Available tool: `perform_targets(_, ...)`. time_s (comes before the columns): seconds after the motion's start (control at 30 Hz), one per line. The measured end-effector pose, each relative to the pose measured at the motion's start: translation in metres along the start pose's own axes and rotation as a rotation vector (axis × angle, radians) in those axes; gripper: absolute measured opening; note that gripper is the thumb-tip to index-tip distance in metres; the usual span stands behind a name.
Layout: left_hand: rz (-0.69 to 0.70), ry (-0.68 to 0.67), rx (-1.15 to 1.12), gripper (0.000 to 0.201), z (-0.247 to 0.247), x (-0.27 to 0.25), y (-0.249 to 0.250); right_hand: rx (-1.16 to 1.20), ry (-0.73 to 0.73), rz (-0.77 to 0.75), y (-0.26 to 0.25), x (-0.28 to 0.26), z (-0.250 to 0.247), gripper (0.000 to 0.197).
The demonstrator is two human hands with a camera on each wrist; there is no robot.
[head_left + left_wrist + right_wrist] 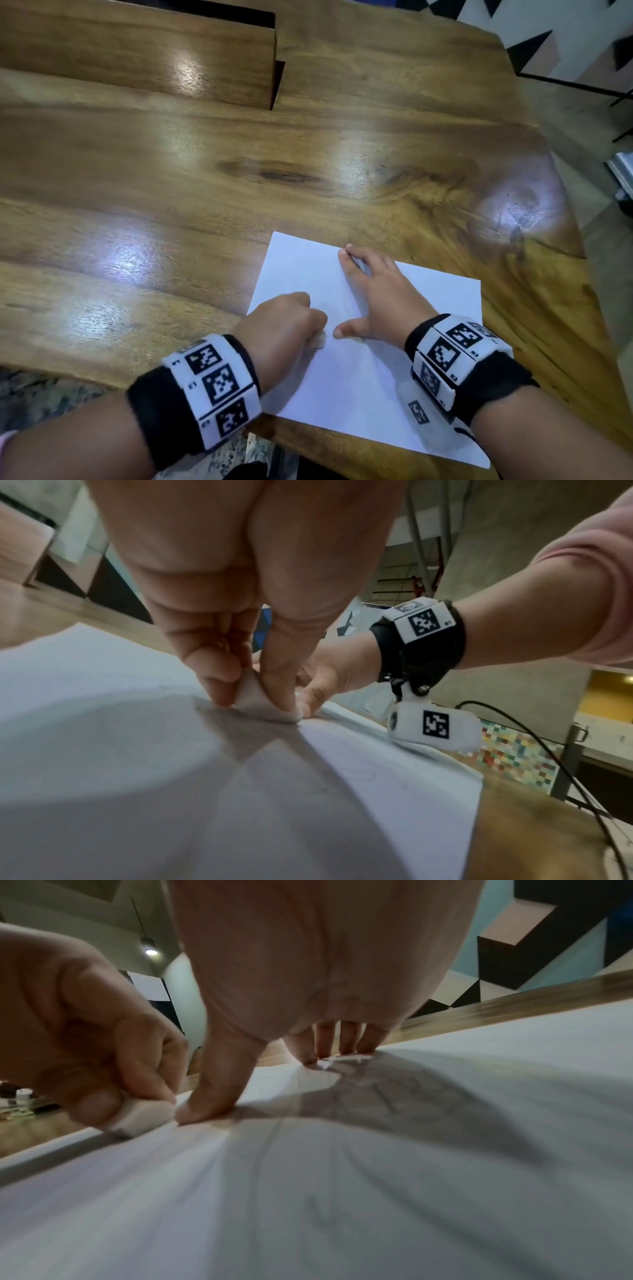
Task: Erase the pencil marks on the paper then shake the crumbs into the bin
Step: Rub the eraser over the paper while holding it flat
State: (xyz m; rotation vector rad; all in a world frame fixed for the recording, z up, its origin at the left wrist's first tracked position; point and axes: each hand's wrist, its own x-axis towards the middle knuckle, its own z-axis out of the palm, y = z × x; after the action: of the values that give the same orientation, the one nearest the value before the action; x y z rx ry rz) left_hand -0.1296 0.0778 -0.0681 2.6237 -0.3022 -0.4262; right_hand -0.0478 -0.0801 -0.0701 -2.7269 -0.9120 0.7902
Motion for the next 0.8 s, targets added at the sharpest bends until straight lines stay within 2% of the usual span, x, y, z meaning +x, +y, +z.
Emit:
perform_targets(0.13, 0.003, 0.013, -0.002, 0.014, 0.002, 0.000, 0.002, 0.011, -0.012, 0.046, 0.007, -0.010, 0.000, 0.113)
perform_targets(0.27, -0.172, -0.077, -0.143, 0.011, -0.019, 0.017, -0.005, -0.016, 0.028, 0.062, 0.014, -0.018, 0.001, 0.111)
perform_targets(0.3, -0.225, -0.060, -0.185, 0.011, -0.026, 0.027, -0.006, -0.012, 0.030, 0.056, 0.014, -0.018, 0.001, 0.112)
perform_targets(0.4, -0.310, 0.114, -0.244, 0.012, -0.042, 0.063, -0.008, -0.006, 0.047, 0.051, 0.017, -0.017, 0.003, 0.112)
perform_targets(0.47, -0.313, 0.160, -0.241, 0.013, -0.047, 0.083, -0.006, -0.005, 0.052, 0.052, 0.017, -0.016, 0.004, 0.112)
perform_targets(0.57, -0.302, 0.144, -0.178, 0.012, -0.042, 0.092, -0.002, -0.011, 0.055, 0.046, 0.019, -0.017, 0.004, 0.112)
perform_targets(0.73, -0.200, -0.074, -0.158, 0.010, -0.024, 0.064, 0.008, -0.019, 0.065, 0.035, 0.020, -0.018, 0.005, 0.112)
perform_targets(0.8, -0.230, 0.015, -0.137, 0.012, -0.032, 0.075, 0.006, -0.022, 0.064, 0.032, 0.020, -0.018, 0.005, 0.112)
